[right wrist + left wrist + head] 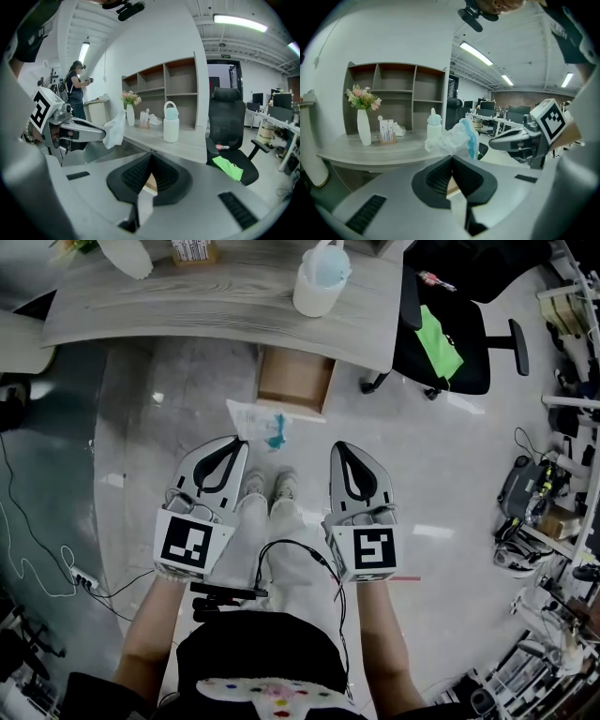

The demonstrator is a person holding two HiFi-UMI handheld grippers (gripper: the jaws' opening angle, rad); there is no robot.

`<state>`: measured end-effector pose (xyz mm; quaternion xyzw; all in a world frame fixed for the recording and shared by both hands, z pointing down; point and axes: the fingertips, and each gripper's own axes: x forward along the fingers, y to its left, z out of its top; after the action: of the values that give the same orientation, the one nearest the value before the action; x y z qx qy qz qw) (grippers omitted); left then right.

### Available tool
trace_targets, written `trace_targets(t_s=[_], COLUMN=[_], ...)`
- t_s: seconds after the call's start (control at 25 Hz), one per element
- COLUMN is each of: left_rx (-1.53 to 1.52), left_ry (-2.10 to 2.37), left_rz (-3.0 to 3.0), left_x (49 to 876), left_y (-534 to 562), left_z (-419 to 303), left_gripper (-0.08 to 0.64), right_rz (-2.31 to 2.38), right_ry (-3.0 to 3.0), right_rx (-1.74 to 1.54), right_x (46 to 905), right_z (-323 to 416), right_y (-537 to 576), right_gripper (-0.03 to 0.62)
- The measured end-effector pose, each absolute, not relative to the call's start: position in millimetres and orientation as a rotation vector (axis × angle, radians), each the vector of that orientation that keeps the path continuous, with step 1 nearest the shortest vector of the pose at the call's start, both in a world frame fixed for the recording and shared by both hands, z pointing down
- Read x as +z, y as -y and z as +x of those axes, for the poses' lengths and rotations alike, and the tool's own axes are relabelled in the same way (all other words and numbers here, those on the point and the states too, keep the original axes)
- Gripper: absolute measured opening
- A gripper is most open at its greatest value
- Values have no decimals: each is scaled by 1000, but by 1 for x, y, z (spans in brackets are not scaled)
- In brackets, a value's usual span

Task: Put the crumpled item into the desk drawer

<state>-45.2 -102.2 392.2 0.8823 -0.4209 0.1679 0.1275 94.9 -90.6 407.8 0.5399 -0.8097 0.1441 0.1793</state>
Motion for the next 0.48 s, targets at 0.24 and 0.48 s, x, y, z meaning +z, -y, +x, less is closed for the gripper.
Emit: trace_targets(t_s=[0.24, 0.48], left_rx=[540, 557], left_ry=[1187, 1159], left_rz=[2549, 2548], left_x=[420, 444], left_y=[101, 103], left_z=[-44, -37], left_gripper=[12, 12], right_rz=[1509, 1503], right_ry=[2281, 2263], right_rx=[405, 442], right_x=[426, 450], right_z=[91, 94], right_y=[93, 93], right_gripper=[5, 5])
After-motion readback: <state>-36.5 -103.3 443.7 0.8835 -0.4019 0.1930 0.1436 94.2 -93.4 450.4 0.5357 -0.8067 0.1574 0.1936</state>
